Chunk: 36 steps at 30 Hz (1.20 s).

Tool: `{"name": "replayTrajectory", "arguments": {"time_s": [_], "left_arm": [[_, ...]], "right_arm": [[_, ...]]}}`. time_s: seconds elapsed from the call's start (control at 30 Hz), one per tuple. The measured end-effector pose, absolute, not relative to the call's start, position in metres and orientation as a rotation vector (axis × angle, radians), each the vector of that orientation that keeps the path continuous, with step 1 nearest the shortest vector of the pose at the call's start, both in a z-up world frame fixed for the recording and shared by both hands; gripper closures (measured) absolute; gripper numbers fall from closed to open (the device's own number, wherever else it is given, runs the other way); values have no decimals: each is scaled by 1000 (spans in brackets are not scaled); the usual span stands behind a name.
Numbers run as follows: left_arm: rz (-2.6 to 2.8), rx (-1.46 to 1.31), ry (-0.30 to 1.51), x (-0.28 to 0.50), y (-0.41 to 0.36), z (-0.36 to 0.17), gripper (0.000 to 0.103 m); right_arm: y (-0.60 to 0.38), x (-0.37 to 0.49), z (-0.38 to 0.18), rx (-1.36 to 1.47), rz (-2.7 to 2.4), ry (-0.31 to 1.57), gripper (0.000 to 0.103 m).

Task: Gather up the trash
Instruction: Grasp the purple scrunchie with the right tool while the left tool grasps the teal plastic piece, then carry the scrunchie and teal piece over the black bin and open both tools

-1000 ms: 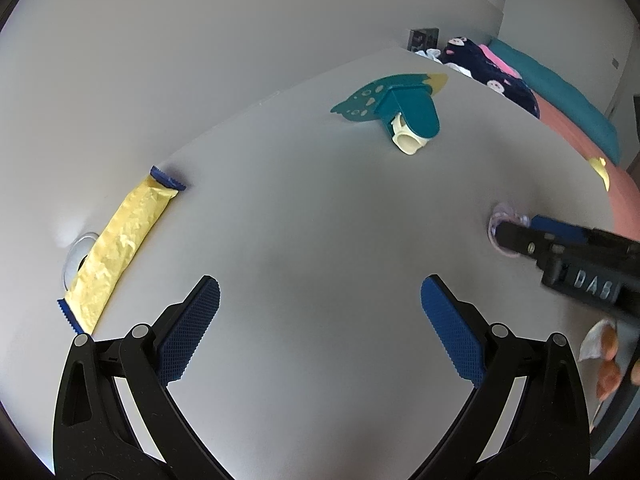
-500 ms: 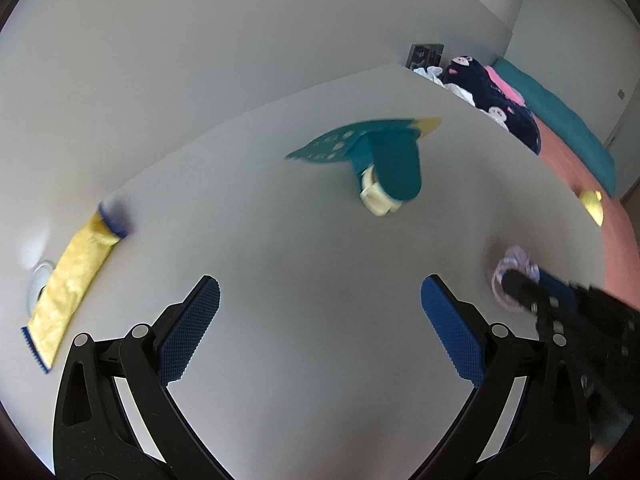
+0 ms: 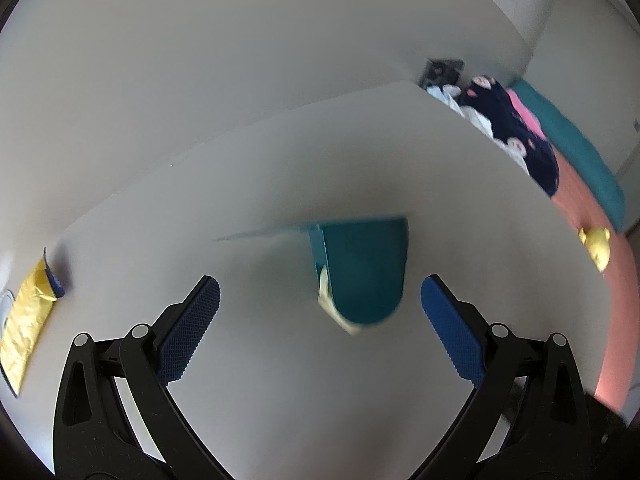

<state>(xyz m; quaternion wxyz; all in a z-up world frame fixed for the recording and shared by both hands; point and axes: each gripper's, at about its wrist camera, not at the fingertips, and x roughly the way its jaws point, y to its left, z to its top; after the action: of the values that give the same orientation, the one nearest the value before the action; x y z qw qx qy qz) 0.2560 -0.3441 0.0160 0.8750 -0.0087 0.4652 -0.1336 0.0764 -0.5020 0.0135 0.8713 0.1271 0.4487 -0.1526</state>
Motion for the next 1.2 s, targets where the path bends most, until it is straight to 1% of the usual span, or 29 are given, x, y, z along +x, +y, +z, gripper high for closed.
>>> {"name": "replayTrajectory", "arguments": {"time_s": [0.03, 0.1, 0.13, 0.17, 0.2, 0.37, 0.8, 1.2], "left_arm": [[-271, -30, 965, 258, -344, 16, 7], [-269, -51, 966, 263, -345, 16, 23], [-278, -52, 976, 265, -347, 15, 36], [-281, -45, 979, 266, -349, 14, 55], [-280, -37, 981, 267, -350, 14, 60], [-309, -47, 964, 262, -343, 16, 65], [-358, 25, 877, 200, -333, 54, 65], [-421, 49, 816, 122, -326, 90, 65]], "right_arm": [[-501, 76, 13, 269, -319, 938, 84], [-502, 75, 13, 272, -314, 936, 84], [-503, 74, 13, 274, -311, 937, 84], [-503, 74, 13, 275, -310, 937, 84], [-503, 74, 13, 275, -309, 938, 84], [-505, 72, 14, 275, -313, 938, 84], [-492, 30, 43, 280, -322, 889, 84], [-477, -52, 85, 292, -376, 793, 84]]}}
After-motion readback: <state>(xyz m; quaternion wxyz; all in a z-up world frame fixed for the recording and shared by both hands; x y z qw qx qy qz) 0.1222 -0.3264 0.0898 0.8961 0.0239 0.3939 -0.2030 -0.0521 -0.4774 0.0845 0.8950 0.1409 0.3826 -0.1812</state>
